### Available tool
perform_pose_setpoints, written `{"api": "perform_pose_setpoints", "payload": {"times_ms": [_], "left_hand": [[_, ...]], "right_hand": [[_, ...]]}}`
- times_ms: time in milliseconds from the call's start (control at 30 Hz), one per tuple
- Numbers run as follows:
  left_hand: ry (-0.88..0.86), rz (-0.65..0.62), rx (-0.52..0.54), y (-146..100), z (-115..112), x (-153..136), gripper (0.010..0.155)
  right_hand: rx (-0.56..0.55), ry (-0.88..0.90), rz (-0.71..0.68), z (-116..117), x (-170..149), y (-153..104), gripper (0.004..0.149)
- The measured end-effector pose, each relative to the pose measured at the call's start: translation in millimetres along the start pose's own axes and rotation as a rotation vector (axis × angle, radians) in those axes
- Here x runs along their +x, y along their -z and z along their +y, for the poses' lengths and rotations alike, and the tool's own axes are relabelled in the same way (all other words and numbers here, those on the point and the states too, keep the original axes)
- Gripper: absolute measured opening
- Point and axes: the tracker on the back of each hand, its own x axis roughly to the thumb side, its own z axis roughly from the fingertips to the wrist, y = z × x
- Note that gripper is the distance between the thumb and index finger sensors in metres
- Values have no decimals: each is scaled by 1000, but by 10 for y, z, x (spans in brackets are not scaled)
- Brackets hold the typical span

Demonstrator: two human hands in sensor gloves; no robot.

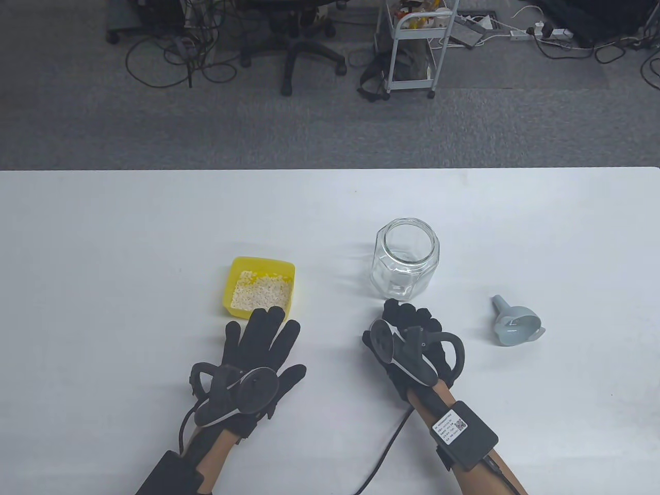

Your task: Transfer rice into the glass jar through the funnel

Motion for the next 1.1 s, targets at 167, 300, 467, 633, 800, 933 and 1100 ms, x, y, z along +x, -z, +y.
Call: {"api": "perform_pose_setpoints", "payload": {"times_ms": [167,300,467,633,800,933,1100], "left_hand": [[-3,-1,1,2,-1,2,78],[1,2,-7,1,-7,-3,78],[-3,12,-6,2,4,-22,78],[-1,18,-19,11,-17,-38,78],[-8,40,8,-15,57,-73,78],[-4,49,14,-23,82,-97,78],[2,40,-7,-2,43,-78,78]], "right_hand": [[-14,51,9,-213,-81,-47,85],[-66,158,44,-468,-261,-55,83],[-109,206,102,-586,-635,-88,83],[-134,270,160,-531,-1049,-194,83],[-80,342,246,-456,-1433,-223,84],[-45,430,327,-425,-1788,-247,84],[-13,498,441,-292,-2232,-238,78]]}}
